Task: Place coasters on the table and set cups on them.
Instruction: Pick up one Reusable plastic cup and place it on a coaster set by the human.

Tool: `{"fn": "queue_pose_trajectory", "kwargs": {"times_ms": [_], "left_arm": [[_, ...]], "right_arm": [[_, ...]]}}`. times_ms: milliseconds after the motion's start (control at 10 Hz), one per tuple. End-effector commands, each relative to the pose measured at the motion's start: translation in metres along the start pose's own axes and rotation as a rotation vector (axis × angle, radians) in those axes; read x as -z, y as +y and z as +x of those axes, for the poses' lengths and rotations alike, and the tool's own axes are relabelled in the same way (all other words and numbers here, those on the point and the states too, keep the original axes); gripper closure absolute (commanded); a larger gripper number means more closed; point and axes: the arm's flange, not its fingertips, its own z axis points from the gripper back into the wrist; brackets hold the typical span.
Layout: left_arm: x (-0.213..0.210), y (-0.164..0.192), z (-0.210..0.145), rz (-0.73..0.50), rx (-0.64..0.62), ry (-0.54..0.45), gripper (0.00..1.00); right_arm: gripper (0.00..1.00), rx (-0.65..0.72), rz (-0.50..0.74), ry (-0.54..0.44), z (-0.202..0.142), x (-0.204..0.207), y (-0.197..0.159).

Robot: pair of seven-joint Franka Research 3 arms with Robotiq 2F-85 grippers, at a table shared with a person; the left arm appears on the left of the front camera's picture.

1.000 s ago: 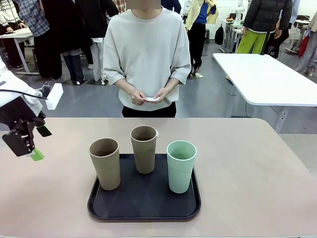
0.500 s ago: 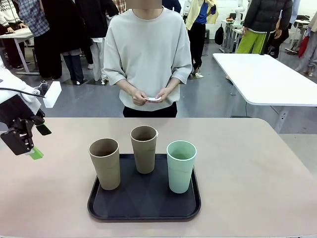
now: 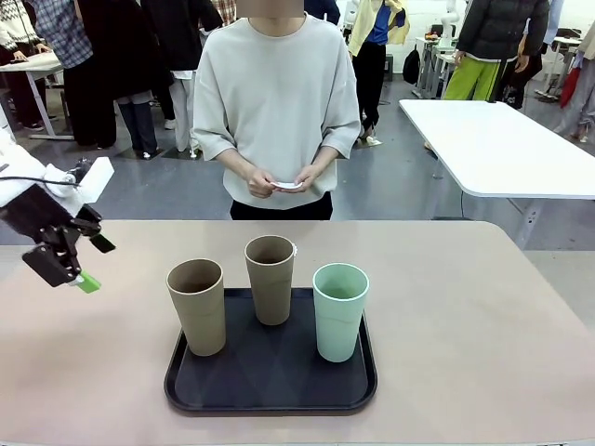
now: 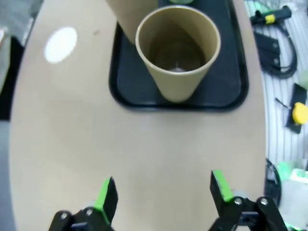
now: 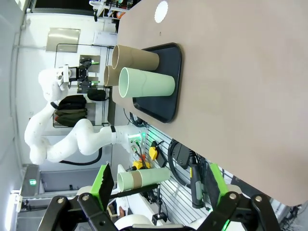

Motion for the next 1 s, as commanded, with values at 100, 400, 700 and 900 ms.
{"fn": "queue_pose_trajectory", "kwargs": {"times_ms": [100,400,700,900], "left_arm": [[0.031,0.005,-0.038,-0.169,0.037,-0.299,0.00],[0.037,-0.008,-0.062,-0.230,-0.001,-0.501,0.00],[0.056,-0.018,-0.074,-0.086,-0.030,-0.567,0.00],[0.056,-0.023,-0.076,-0.050,0.015,-0.559,0.00]], "right_arm": [[0.00,-0.002,0.006,-0.007,0.002,0.000,0.001],[0.00,-0.002,0.006,-0.007,0.002,0.000,0.001],[0.00,-0.002,0.006,-0.007,0.002,0.000,0.001],[0.00,-0.002,0.006,-0.007,0.002,0.000,0.001]]}}
